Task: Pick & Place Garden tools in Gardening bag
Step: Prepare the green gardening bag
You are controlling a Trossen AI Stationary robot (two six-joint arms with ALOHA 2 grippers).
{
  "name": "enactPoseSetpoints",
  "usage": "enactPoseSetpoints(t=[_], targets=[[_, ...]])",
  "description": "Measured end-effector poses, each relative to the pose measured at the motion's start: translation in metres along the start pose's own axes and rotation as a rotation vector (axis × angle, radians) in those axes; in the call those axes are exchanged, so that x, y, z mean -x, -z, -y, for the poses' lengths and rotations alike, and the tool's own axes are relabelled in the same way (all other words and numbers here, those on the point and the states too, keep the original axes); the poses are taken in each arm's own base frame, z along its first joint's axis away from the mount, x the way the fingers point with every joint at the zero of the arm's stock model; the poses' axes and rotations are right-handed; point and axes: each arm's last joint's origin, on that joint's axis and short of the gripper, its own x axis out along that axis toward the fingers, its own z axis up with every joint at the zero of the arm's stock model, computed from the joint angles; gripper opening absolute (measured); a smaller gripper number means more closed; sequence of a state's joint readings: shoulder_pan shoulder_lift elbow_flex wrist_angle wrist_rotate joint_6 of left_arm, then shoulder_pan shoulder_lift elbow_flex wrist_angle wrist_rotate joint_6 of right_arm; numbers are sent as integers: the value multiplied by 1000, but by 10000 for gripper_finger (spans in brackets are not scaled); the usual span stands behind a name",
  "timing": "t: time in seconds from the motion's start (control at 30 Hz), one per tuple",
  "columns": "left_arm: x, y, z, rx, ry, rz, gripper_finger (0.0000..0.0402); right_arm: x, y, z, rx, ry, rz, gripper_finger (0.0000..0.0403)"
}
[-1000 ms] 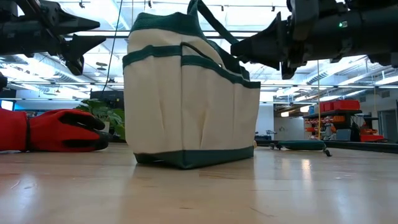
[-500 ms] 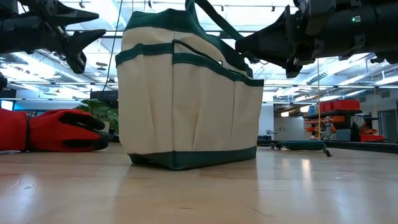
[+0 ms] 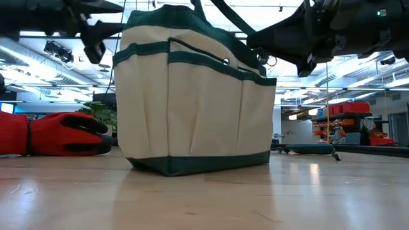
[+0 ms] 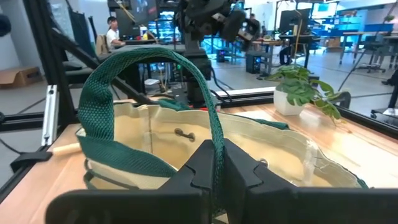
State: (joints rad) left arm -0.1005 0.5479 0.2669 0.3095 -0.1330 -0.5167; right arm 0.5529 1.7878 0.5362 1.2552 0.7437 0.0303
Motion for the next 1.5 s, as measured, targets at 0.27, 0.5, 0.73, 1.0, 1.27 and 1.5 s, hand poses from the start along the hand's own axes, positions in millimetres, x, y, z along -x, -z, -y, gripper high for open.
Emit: enactPoseSetpoints(t=[0.27,0.5,0.73,1.0,1.27,1.5], targets=[[-42,-14,17,62,-67,-277,151,2,0,-2,23,-9,0,20],[-83,-27,33,83,-112,-464,151,5,0,-6,37,-26,-1,20],[-118,-42,48,78,-203,-635,151,6,0,-7,43,-32,0,20],[-158,-50,61,99,-198,-771,151,6,1,-7,64,-28,-7,20],[-187,-28,50,154,-339,-950,151,6,2,-7,72,-22,-12,20],[-201,-17,46,224,-329,-996,151,6,2,-7,79,-22,-14,20]])
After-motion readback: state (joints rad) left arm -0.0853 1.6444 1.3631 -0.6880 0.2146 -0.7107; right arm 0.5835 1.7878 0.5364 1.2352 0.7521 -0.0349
